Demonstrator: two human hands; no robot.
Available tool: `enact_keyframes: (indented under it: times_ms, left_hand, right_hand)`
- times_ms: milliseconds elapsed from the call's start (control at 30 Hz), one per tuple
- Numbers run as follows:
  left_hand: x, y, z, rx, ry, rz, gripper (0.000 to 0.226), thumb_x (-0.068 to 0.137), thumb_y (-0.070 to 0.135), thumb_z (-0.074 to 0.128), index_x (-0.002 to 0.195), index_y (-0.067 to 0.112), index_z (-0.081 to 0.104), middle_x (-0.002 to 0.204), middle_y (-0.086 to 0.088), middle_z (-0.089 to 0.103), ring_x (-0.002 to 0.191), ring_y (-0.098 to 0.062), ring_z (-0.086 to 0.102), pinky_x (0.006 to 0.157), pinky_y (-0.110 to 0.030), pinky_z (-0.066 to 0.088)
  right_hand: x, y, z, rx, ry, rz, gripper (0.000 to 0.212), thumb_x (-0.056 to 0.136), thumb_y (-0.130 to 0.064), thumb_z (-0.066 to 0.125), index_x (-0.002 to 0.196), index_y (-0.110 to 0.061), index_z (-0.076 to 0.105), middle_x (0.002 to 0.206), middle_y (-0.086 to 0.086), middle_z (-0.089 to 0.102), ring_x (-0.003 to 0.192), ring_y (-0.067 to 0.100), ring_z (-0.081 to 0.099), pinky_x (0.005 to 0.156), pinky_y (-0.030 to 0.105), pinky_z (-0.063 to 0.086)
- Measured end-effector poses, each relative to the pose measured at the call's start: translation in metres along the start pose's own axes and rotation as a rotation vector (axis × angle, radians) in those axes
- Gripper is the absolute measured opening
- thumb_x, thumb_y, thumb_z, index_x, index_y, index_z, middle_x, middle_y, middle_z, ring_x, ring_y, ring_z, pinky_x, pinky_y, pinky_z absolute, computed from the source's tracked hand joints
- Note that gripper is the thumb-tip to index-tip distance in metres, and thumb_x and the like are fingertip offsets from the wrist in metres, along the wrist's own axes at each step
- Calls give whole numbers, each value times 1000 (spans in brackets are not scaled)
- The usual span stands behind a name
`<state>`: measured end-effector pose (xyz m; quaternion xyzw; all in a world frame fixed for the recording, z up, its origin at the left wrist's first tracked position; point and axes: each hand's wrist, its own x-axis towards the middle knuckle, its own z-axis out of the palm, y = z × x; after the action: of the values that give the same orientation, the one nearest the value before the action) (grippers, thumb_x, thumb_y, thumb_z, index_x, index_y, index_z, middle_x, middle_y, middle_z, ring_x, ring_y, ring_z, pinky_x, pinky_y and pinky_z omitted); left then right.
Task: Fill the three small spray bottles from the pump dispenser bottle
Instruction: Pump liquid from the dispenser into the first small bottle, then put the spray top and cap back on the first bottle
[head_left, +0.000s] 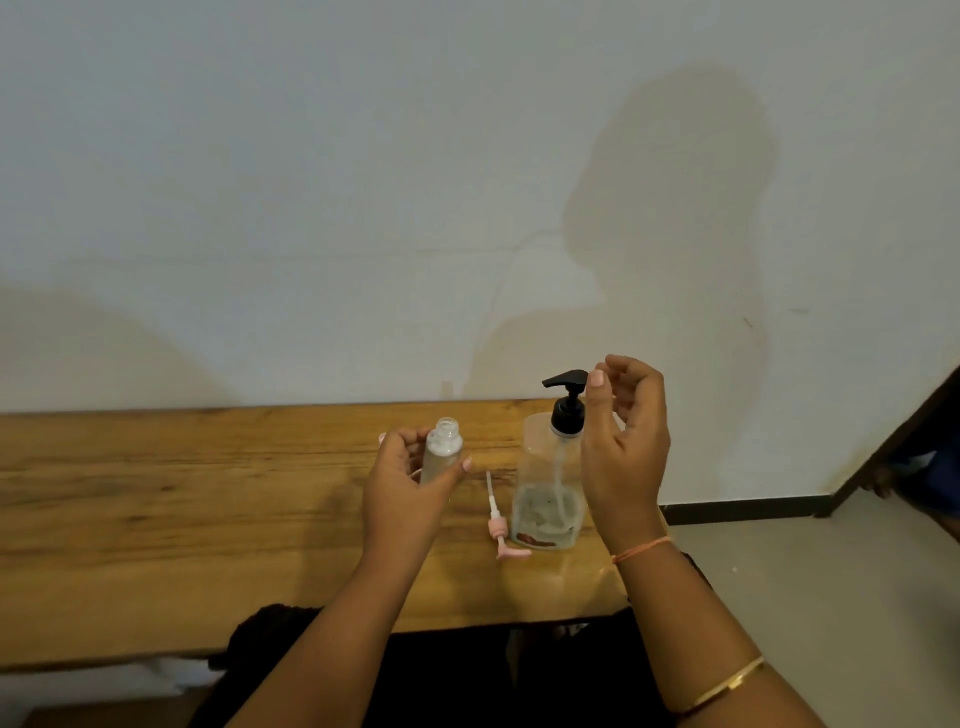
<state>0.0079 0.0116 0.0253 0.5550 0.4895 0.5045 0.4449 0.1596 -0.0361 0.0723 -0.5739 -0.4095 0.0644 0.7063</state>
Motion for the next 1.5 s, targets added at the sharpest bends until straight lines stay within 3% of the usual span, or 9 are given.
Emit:
enact_keyframes:
  times_ms: [100, 167, 300, 467, 600, 1067, 1167, 1333, 1500]
  left_hand:
    - [-3, -2, -5, -3, -20, -39, 42, 68, 12, 82, 90, 31, 52, 98, 12, 62, 94, -10, 61, 76, -26, 51]
    - [-2, -7, -6, -9, -36, -87, 42, 68, 10, 82, 92, 28, 53, 101, 6, 64, 97, -14, 62, 82, -34, 53]
    - [-3, -19, -3, 26, -55, -159, 41, 67, 9, 82, 88, 28, 52, 105, -1, 66, 99, -18, 63, 88, -42, 53]
    - [-3, -34, -4, 119, -73, -191, 42, 66, 10, 83, 87, 27, 51, 100, 2, 63, 97, -18, 62, 87, -41, 52]
    - [-4, -46, -1, 171, -111, -206, 46, 66, 8, 83, 97, 21, 52, 104, -2, 64, 98, -19, 61, 88, -39, 51]
    - [-3, -75, 4, 204, -139, -239, 46, 65, 2, 83, 92, 22, 51, 101, -2, 64, 97, -19, 61, 88, -38, 50]
    - [-5, -82, 5, 191, -132, -242, 47, 65, 2, 82, 85, 29, 49, 101, -3, 65, 97, -19, 62, 87, -38, 51]
    - [-7, -88, 8, 130, -119, -273, 44, 71, -4, 76, 84, 28, 50, 95, -2, 66, 85, -11, 62, 57, -11, 47]
    - [-9, -91, 10, 87, -119, -281, 44, 72, -7, 74, 84, 28, 50, 94, 1, 65, 85, -8, 61, 57, -10, 47]
  right_hand:
    - [-15, -5, 3, -102, -36, -165, 12, 91, -19, 48, 98, -28, 51, 91, -8, 57, 84, 10, 57, 70, 21, 50]
    - [-26, -5, 7, -173, -140, -211, 12, 89, -13, 49, 95, -20, 57, 83, -7, 58, 76, 8, 56, 63, 19, 49]
    - [-41, 2, 16, -422, -472, -102, 15, 91, -10, 50, 97, -14, 63, 78, -9, 59, 67, 4, 55, 58, 15, 44]
    - [-52, 30, 30, -830, -974, 177, 32, 91, -6, 45, 119, -11, 60, 115, 9, 62, 101, 22, 61, 87, 32, 50]
    - [-57, 47, 38, -1029, -1127, 166, 35, 90, -3, 45, 123, -12, 53, 120, 12, 55, 107, 28, 57, 89, 36, 48]
    - [-74, 76, 40, -1210, -1220, 88, 36, 98, -13, 36, 133, -9, 45, 133, 16, 44, 117, 32, 52, 95, 39, 44]
    - [-74, 74, 41, -1202, -1204, 34, 34, 97, -11, 36, 129, -8, 49, 128, 17, 51, 114, 32, 55, 91, 38, 45]
    - [-63, 62, 42, -1071, -1039, -13, 20, 92, -14, 46, 111, -9, 52, 106, 14, 61, 97, 32, 60, 69, 33, 42]
    - [-46, 38, 32, -901, -733, -93, 18, 94, -23, 46, 109, -14, 48, 98, 7, 61, 84, 26, 60, 67, 36, 50]
